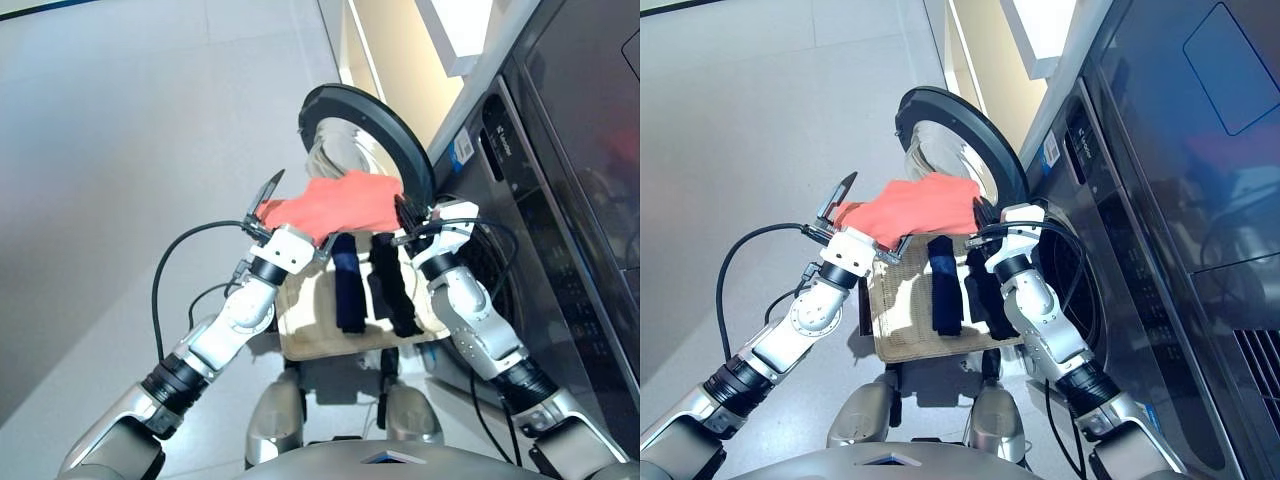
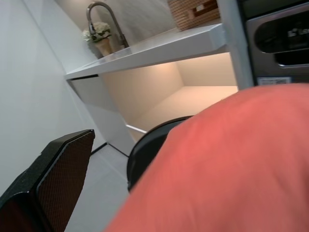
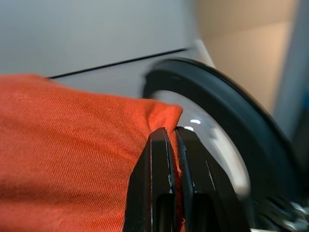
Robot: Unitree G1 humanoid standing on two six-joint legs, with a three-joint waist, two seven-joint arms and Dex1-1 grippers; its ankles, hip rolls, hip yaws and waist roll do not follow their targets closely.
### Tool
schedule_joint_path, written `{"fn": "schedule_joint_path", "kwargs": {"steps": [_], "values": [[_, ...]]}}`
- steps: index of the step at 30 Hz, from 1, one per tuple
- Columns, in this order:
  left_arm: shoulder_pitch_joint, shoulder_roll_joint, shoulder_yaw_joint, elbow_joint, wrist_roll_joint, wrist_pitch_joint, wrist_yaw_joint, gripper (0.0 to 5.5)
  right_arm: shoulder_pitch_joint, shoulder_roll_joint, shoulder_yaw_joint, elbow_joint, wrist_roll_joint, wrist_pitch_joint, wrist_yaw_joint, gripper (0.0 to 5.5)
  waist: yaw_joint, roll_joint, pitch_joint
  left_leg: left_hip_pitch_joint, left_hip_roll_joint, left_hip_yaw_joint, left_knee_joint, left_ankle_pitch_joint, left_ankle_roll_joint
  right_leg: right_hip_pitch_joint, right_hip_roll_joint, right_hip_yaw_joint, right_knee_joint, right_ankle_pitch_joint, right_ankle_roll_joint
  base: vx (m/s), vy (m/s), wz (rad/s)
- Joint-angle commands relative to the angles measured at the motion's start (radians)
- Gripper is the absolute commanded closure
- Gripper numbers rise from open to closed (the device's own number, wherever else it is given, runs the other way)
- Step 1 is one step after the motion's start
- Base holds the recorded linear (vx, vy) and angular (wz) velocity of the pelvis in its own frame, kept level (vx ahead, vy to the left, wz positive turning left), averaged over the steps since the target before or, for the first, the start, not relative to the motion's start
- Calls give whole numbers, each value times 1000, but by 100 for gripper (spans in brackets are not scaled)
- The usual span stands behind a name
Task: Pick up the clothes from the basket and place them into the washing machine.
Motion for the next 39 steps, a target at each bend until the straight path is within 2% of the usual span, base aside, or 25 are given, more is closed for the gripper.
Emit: {"fn": "schedule_joint_path", "kwargs": {"steps": [1,13,21,26,29,32,36,39], "values": [[-65,-21,31,-66,-53,-116,60,0,-27,-3,-97,73,-34,-77,-97,550,11,-5,-37,20,-10,29,44,-79,3,-61,-61,19,135,-60,49,0,0,0],[-88,-28,19,-48,-69,-111,63,0,-66,52,-174,322,17,-100,-175,550,17,-1,-12,0,-7,17,65,-81,1,-74,-58,20,151,-65,44,0,0,0],[-96,-30,17,-44,-73,-112,70,0,-89,76,-183,468,31,-95,-195,550,19,-1,-5,-6,-6,19,73,-84,1,-85,-55,27,159,-67,41,0,0,0],[-103,-30,18,-51,-101,-121,74,0,-159,68,-207,590,14,-98,-248,550,26,9,24,-32,-6,15,87,-82,-1,-111,-54,31,175,-68,40,-27,0,1],[-121,-25,9,-70,-133,-128,76,0,-237,46,-246,684,2,-104,-324,550,33,22,63,-74,-2,4,124,-83,-2,-150,-46,37,207,-75,37,-106,-16,58],[-156,-18,-3,-93,-164,-131,84,0,-312,10,-279,742,24,-109,-375,550,41,33,128,-167,2,-18,246,-103,-12,-230,-41,53,306,-100,29,-153,-63,119],[-179,-13,-16,-118,-163,-122,100,0,-350,-52,-311,791,60,-121,-400,550,41,51,168,-285,2,-51,410,-164,-14,-350,-21,83,498,-171,9,-74,-43,179],[-187,3,-16,-143,-142,-115,126,0,-378,-105,-332,793,71,-133,-422,550,37,59,205,-378,1,-68,493,-177,-12,-435,-16,90,577,-190,-2,-98,-55,153]]}}
